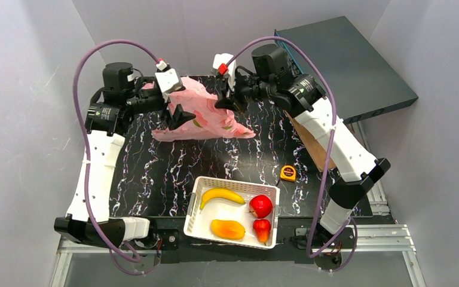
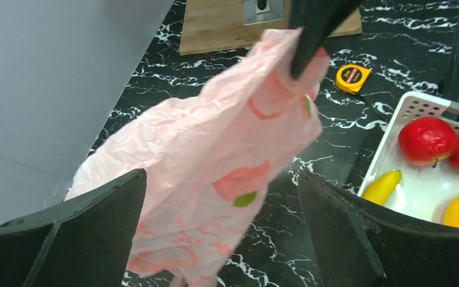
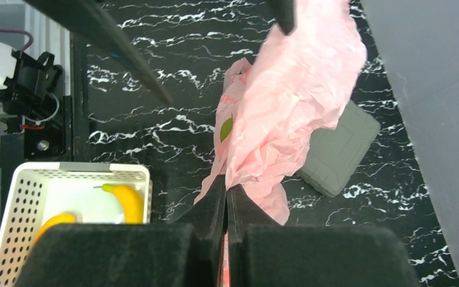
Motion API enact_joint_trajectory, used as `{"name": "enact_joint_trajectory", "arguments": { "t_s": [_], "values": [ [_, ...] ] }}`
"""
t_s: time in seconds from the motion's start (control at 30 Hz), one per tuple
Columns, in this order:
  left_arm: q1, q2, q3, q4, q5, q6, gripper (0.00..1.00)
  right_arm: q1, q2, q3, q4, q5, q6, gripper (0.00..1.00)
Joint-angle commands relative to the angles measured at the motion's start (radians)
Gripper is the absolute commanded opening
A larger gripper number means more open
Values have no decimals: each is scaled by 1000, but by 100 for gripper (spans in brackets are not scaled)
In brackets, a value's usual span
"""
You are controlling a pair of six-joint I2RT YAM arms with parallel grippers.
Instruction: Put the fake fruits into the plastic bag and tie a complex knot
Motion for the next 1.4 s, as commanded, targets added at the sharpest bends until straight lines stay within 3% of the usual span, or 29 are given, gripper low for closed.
{"name": "enact_joint_trajectory", "arguments": {
  "t_s": [0.0, 0.23, 0.4, 0.47, 0.57, 0.6, 0.67, 0.7, 0.73, 0.8, 0.83, 0.93, 1.07, 1.37],
  "values": [
    [-32, -47, -59, 138, -29, 49, 98, 48, -87, -99, 58, 27, -32, 1],
    [-74, -131, -126, 129, 90, 170, 98, 141, -180, -260, 126, 42, -110, 1],
    [-185, -127, -121, -32, 43, 283, 93, 166, -195, -271, 174, 38, -86, 1],
    [-224, -144, -155, -39, -12, 303, 84, 168, -205, -273, 189, 29, -69, 1],
    [-232, -158, -182, -41, -45, 263, 69, 170, -227, -291, 213, 28, -51, 1],
    [-232, -162, -185, -43, -49, 249, 58, 170, -239, -304, 222, 23, -48, 1],
    [-233, -172, -190, -42, -53, 216, 26, 170, -266, -333, 240, 12, -40, 7],
    [-233, -180, -192, -33, -61, 167, 6, 170, -284, -351, 261, 15, -23, 17],
    [-232, -192, -196, -8, -82, 97, 0, 170, -305, -384, 287, 25, -1, 42],
    [-221, -235, -226, 48, -112, 15, 0, 166, -361, -438, 321, 79, 26, 89],
    [-215, -265, -255, 72, -101, 3, 0, 156, -389, -468, 322, 101, 31, 97],
    [-214, -347, -330, 186, -95, -74, 0, 91, -479, -578, 290, 103, 34, 98],
    [-211, -339, -286, 165, -67, -112, 0, -16, -540, -686, 211, 38, 19, 99],
    [-211, -289, -189, 170, 1, -142, 0, -30, -559, -829, 261, -16, -41, 98]
  ]
}}
